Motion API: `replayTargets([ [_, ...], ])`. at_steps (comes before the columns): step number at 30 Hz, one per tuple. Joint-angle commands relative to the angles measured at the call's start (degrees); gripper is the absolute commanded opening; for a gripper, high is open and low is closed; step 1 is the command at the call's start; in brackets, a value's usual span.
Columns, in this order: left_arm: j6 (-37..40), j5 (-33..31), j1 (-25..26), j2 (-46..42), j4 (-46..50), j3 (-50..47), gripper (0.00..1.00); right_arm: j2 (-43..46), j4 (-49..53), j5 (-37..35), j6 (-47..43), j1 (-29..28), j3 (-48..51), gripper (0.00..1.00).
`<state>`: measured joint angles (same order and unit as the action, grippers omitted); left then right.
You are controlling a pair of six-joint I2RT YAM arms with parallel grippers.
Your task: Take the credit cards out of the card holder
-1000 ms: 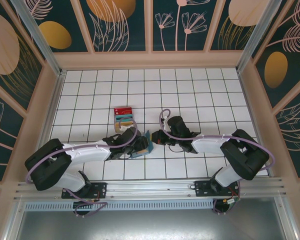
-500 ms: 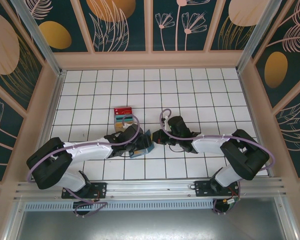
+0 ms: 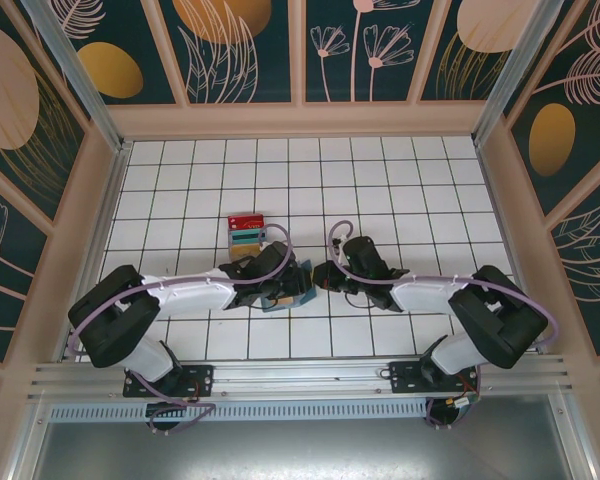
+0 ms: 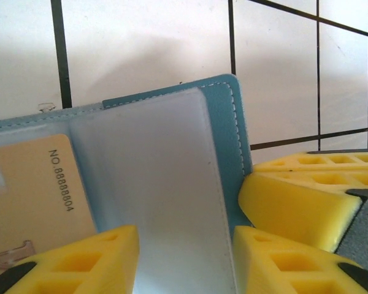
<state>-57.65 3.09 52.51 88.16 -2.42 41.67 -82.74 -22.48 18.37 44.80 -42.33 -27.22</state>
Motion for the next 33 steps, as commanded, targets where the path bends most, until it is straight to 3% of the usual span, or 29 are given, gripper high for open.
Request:
replayTargets([
  [1, 0.34, -2.05, 0.39, -4.70, -4.10, -0.17, 0.45, 1.76, 1.60, 0.20, 0.63, 0.21, 1.15, 0.14],
  [6, 0.01, -5.19, 0.23, -10.17, -1.43, -3.70, 0.44, 3.99, 5.87, -1.29, -1.47, 1.99, 0.21, 0.44],
  [11, -0.97, -6.71, 0.16, -12.64, -0.27, -6.21, 0.44, 7.33, 10.15, -1.90, -4.22, 4.78, -1.88, 0.50],
  [13, -0.90, -8.60, 0.15, -13.78, 1.53, -6.75, 0.43, 7.77, 10.79, -0.78, -5.42, 4.91, -3.13, 0.48],
  [18, -0.84, -12.19, -0.53, -15.54, 6.50, -8.53, 0.24, 6.40, 11.32, 2.28, -6.34, 3.48, -7.00, 0.37],
  [28, -2.99, -10.93, -0.52, -15.25, 3.22, -13.31, 0.19, -1.53, 14.03, 3.36, -9.20, -4.35, -17.65, 0.25],
  [33, -3.43, -10.65, -0.49, -14.46, 1.99, -13.89, 0.15, -6.94, 13.18, 4.06, -7.93, -5.40, -17.98, 0.18],
])
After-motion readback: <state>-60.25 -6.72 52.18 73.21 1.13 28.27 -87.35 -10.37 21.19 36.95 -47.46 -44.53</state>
